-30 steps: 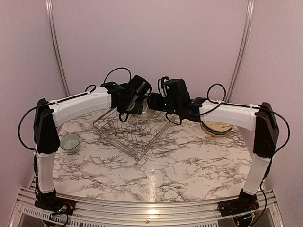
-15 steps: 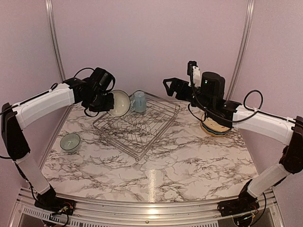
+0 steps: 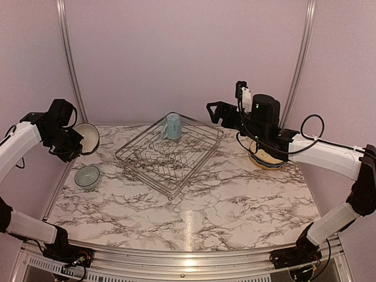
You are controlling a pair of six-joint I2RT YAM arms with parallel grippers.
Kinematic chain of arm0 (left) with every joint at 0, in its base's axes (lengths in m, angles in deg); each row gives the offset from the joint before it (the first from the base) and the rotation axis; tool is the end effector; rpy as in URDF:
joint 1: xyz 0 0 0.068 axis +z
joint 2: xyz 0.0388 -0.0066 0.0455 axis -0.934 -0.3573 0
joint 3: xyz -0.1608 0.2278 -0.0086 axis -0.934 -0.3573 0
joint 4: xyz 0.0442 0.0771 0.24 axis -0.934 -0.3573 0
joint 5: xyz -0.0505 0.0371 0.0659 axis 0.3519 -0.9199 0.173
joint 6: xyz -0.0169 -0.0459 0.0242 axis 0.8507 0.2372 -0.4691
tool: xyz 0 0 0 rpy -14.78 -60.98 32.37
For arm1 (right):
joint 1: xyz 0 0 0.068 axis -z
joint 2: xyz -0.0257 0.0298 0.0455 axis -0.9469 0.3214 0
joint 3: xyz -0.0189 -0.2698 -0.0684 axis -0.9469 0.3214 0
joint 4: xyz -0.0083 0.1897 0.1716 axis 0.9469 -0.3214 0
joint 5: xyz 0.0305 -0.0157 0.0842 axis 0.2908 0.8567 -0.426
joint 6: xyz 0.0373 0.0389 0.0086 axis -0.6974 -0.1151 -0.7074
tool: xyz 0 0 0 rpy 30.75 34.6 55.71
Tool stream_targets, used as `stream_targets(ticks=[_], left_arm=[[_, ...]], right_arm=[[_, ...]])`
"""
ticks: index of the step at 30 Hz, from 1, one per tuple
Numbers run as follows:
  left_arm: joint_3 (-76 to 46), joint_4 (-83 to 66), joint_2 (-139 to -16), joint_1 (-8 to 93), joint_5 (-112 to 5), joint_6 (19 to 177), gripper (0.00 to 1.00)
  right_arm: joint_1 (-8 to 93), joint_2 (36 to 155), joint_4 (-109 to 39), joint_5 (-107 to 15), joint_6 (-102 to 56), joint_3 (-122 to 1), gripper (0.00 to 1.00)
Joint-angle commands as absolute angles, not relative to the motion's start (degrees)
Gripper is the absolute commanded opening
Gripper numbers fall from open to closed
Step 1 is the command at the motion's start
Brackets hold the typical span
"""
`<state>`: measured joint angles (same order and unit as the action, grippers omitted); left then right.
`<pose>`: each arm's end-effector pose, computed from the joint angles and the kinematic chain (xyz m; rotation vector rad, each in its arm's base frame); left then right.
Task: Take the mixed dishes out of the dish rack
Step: Place the bowl in the bowl.
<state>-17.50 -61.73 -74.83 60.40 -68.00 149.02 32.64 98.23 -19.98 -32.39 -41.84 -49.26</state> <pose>0.2457 -0.0333 0.3291 -1.1886 2.2503 -0.3616 0.2724 0.2125 0.3532 -0.1099 1.6957 0.7594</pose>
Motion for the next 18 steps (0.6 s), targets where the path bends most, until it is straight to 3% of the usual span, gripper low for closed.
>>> stream_targets(ticks=[1, 12, 18], left_arm=[[-20.7, -66.1, -70.6, 64.5, -67.0, 163.4, 0.0], [-21.3, -67.8, -76.8, 68.6, -56.1, 168.2, 0.0], [-23.6, -67.7, -78.4, 68.6, -57.3, 172.1, 0.0]], right_arm=[[32.9, 98.5, -19.3, -33.1, -42.3, -49.9, 0.93], [32.9, 94.7, -20.3, -30.1, -41.5, -48.4, 0.92], [32.9, 94.2, -20.2, -30.3, -41.7, -48.1, 0.92]])
